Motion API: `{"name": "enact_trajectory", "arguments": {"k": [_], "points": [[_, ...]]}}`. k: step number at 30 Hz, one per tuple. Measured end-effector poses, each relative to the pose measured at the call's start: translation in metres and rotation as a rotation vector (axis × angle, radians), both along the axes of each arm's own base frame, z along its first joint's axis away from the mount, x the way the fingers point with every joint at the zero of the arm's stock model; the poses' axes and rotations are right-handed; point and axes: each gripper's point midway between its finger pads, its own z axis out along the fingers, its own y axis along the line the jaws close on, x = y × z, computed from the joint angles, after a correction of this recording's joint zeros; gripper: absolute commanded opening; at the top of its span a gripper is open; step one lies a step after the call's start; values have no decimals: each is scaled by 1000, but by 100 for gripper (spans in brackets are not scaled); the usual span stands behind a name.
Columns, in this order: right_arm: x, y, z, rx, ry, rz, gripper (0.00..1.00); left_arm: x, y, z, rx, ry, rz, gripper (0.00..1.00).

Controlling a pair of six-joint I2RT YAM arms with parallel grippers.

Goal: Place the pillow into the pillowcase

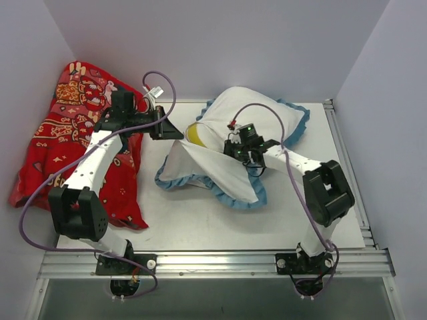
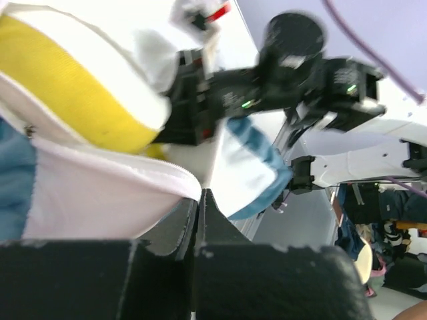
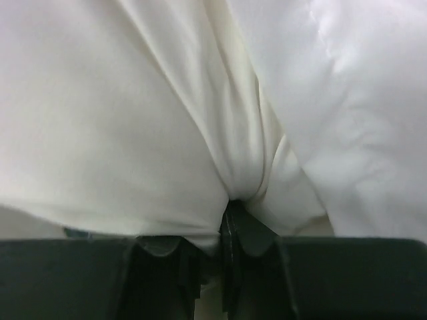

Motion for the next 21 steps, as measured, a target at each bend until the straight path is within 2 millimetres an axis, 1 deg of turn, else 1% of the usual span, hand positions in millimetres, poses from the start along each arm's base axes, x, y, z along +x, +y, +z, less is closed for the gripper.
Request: {"name": "enact_trajectory", "arguments": {"k": [3, 5, 6, 7, 9, 10, 11, 13, 14, 15, 16, 17, 18, 19, 20, 21], "points": [[-8, -27, 21, 34, 10, 71, 0, 0, 4, -11, 21, -13, -7, 0], [-19, -35, 29, 31, 1, 155, 0, -3, 3, -26, 46, -16, -20, 0], [-27, -38, 30, 19, -6, 206, 0, -4, 4, -35, 61, -9, -18, 0], [-39, -40, 28, 1, -11, 274, 0, -5, 6, -46, 77, 3, -11, 0], [-62, -40, 19, -40, -2, 399, 0, -3, 9, -61, 104, 15, 16, 0], [-78, -41, 10, -66, 6, 482, 0, -1, 11, -67, 118, 17, 31, 0], [-94, -41, 3, -83, 19, 551, 0, 2, 12, -71, 129, 11, 45, 0], [-119, -43, -8, -104, 41, 667, 1, 7, 13, -73, 135, -3, 57, 0], [-127, -45, -11, -113, 52, 707, 17, 9, 12, -72, 132, -7, 55, 0], [-130, -46, -12, -116, 58, 734, 30, 11, 11, -71, 128, -9, 48, 0], [-131, -48, -10, -122, 66, 750, 43, 13, 9, -69, 120, -12, 39, 0], [-129, -50, -7, -126, 78, 751, 60, 15, 7, -66, 114, -20, 31, 0], [-124, -52, -1, -123, 87, 745, 66, 16, 6, -63, 106, -32, 24, 0], [-118, -55, 7, -111, 95, 727, 68, 17, 5, -60, 98, -48, 16, 0], [-109, -59, 17, -98, 97, 699, 71, 17, 3, -55, 85, -70, 2, 0], [-95, -63, 35, -76, 95, 656, 71, 15, 2, -50, 73, -101, -18, 0]]}}
